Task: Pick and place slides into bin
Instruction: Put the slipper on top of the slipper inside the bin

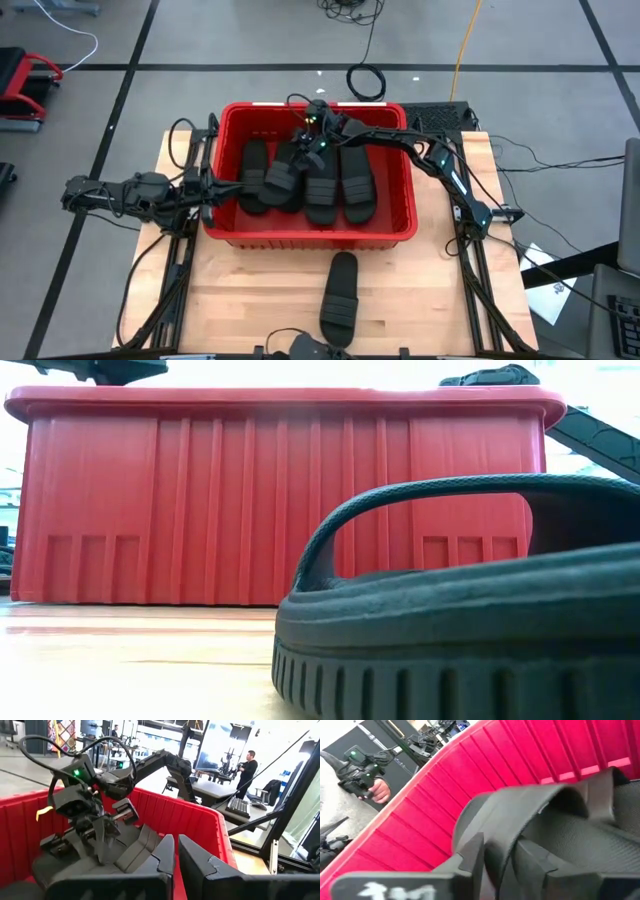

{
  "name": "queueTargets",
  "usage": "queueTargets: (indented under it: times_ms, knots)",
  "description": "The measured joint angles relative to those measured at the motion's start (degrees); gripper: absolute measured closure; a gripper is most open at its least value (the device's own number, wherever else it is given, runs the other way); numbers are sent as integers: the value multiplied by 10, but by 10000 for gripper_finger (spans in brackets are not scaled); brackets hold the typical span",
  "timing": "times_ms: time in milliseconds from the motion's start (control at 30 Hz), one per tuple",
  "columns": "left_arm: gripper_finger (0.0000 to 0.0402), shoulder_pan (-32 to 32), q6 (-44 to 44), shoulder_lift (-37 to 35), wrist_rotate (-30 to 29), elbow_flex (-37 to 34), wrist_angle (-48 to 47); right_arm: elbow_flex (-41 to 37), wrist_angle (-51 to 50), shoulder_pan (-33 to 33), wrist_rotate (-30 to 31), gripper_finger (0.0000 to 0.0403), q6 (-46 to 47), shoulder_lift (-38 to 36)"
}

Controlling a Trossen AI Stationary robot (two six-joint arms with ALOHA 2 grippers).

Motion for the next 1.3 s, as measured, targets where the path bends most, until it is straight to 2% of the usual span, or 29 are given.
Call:
queueTargets:
  times_ms: [200,333,600,900,1100,1233,1300]
  knots:
    - [395,0,2,0,7,0,14,0,0,3,41,279,27,0]
    - [399,0,1,0,20,0,24,0,1,3,41,269,35,0]
    - [379,0,2,0,30,0,26,0,0,4,39,253,98,0]
    - [393,0,2,0,48,0,26,0,-12,6,45,205,132,0]
    - [395,0,2,0,48,0,26,0,-51,8,89,203,110,-2]
    - [384,0,2,0,48,0,26,0,-114,12,193,203,49,-20]
    - [381,0,2,0,48,0,26,0,-130,13,227,203,22,-28]
